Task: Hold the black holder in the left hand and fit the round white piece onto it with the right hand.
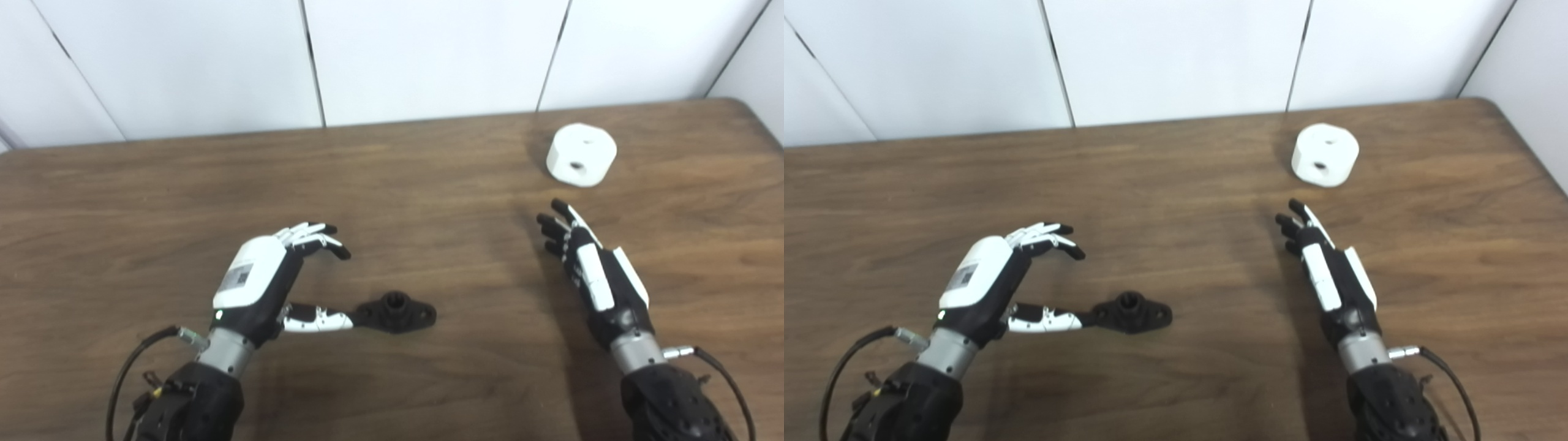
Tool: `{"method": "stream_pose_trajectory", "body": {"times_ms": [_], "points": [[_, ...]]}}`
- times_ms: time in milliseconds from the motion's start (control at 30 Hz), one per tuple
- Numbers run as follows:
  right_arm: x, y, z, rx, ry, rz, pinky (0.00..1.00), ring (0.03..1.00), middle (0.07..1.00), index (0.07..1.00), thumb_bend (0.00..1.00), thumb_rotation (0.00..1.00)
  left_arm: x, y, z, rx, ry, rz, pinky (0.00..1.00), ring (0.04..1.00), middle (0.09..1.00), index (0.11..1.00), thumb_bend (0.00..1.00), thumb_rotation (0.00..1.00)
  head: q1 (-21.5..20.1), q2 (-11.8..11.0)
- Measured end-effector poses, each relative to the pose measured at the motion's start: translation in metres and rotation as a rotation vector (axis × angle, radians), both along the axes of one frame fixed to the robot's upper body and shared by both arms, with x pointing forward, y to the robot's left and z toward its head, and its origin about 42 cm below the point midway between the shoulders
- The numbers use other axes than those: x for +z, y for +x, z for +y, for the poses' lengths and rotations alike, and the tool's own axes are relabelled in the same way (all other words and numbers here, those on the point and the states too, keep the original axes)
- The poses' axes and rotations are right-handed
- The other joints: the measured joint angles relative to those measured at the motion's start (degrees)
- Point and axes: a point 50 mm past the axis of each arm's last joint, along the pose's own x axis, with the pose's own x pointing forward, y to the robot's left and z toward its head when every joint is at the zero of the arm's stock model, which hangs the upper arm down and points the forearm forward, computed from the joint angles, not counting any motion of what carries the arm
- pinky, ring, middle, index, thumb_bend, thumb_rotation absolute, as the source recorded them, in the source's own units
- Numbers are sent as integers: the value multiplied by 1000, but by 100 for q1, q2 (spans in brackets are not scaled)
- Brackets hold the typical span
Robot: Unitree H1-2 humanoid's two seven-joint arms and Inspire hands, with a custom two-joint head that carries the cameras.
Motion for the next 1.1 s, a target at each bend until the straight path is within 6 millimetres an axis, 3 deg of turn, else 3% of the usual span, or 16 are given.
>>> {"method": "stream_pose_trajectory", "body": {"times_ms": [100,333,1100], "points": [[0,0,-1,4,-3,-1,931,926,891,950,697,1000,-7,2,-1,0,-12,26,988,937,883,609,945,256,0,0],[0,0,0,5,-6,0,924,921,886,942,701,1000,-17,3,-2,-2,-36,52,1000,985,928,600,973,242,9,35],[1,1,-1,1,-9,-2,886,911,883,939,679,1000,-39,5,-11,-20,-7,75,1000,957,905,587,978,228,44,97]]}}
